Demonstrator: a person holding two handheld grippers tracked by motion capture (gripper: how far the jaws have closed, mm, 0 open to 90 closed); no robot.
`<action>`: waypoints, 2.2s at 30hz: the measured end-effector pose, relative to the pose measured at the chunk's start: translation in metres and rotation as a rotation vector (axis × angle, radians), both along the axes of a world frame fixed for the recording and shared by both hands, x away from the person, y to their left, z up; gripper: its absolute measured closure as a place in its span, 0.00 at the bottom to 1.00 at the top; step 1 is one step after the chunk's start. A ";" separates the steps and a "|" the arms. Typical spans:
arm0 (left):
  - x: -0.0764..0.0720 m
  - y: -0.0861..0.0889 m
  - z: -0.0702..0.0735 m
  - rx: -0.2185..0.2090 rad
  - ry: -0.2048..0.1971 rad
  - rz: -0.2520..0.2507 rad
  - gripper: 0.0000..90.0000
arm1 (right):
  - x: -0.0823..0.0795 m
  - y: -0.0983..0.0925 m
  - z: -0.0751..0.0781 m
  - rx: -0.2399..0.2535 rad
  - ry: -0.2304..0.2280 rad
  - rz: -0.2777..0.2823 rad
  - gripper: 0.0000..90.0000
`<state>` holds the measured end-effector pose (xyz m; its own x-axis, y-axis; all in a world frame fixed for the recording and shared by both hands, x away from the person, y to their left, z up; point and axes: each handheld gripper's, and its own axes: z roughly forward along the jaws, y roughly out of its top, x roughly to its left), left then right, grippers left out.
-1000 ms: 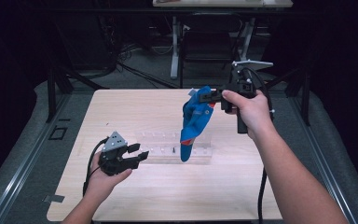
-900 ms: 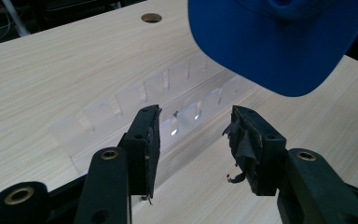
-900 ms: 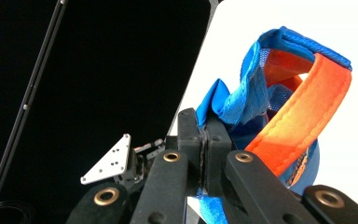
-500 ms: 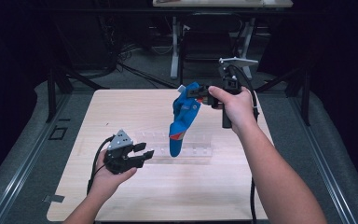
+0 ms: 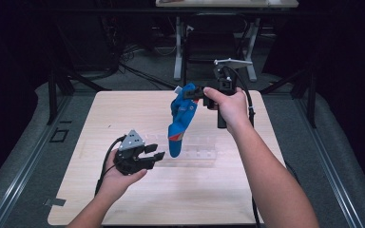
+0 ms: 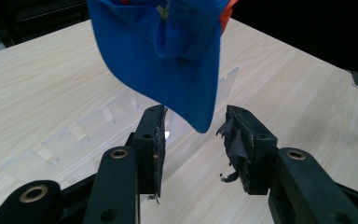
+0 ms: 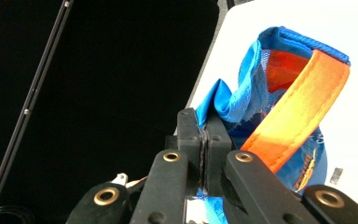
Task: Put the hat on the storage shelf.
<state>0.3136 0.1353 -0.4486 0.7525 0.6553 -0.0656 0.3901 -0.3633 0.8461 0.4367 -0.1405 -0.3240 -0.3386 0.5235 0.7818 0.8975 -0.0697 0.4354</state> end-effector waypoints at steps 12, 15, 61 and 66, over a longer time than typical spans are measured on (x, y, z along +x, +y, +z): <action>0.013 -0.022 -0.009 0.035 0.012 0.018 0.74 | 0.001 0.009 -0.006 0.002 -0.008 0.003 0.98; 0.015 -0.024 -0.012 0.053 0.014 0.015 0.80 | 0.000 0.011 -0.006 0.006 -0.005 0.005 0.98; 0.025 -0.034 -0.060 0.076 0.018 0.074 0.98 | -0.007 0.031 -0.030 -0.064 0.032 0.090 0.98; 0.025 -0.035 -0.064 0.075 0.024 0.076 0.98 | -0.006 0.030 -0.033 -0.066 0.040 0.091 0.98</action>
